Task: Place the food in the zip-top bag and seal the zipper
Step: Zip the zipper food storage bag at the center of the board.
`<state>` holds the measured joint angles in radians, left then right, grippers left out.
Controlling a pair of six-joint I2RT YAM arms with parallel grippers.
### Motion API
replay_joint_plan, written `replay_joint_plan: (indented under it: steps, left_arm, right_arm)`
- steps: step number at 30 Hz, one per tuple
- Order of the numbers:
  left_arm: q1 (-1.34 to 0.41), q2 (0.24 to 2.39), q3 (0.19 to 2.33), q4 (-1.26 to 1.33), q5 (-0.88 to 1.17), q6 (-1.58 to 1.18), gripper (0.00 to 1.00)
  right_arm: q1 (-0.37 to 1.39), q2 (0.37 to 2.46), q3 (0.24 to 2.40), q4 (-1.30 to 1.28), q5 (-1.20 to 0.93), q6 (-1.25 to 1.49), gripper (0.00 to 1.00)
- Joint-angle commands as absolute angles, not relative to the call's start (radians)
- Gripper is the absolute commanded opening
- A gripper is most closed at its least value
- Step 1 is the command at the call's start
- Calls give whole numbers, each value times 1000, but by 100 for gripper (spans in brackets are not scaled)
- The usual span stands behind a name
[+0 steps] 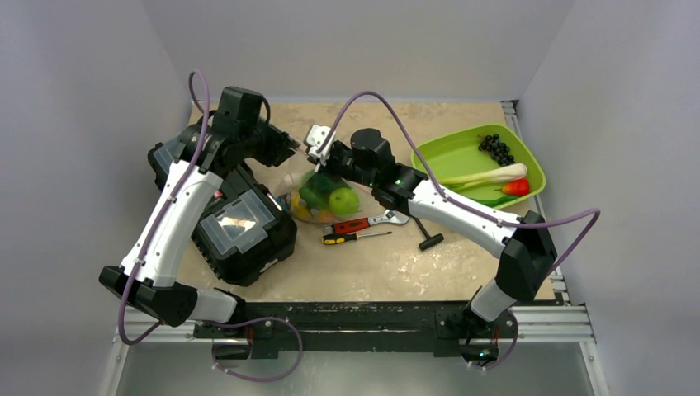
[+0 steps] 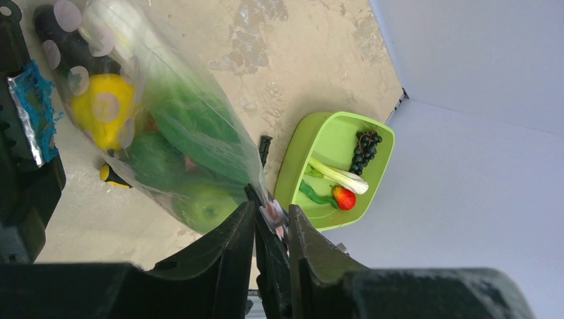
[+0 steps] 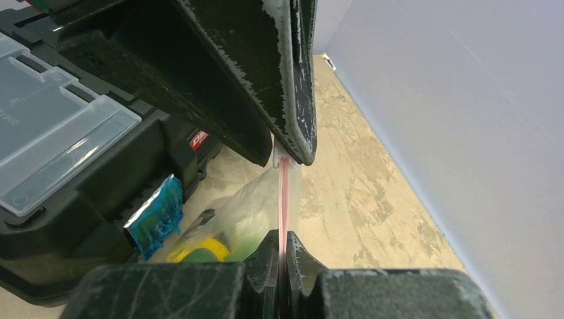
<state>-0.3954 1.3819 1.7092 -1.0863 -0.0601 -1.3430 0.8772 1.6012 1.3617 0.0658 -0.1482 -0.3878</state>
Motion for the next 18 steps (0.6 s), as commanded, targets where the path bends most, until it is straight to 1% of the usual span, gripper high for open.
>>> replay_joint_plan:
  steps: [1,11,14,18]
  left_arm:
    - [-400,1376,1752,-1088,-82,-1340,22]
    - [-405,1387,1750,-1100,-63,-1322,5]
    - [-409,1387,1722,-1080,-33,-1322,3]
    - [-419,1395,1707,-1063,-12,-1324,2]
  right_arm:
    - [888,1580,1432,126,-122,-414,0]
    - [893,1578,1423,149,-107,-408,0]
    - [896,1578,1420,152,-124,-413,0]
    - [910,1570,1413,149,-144,-439,0]
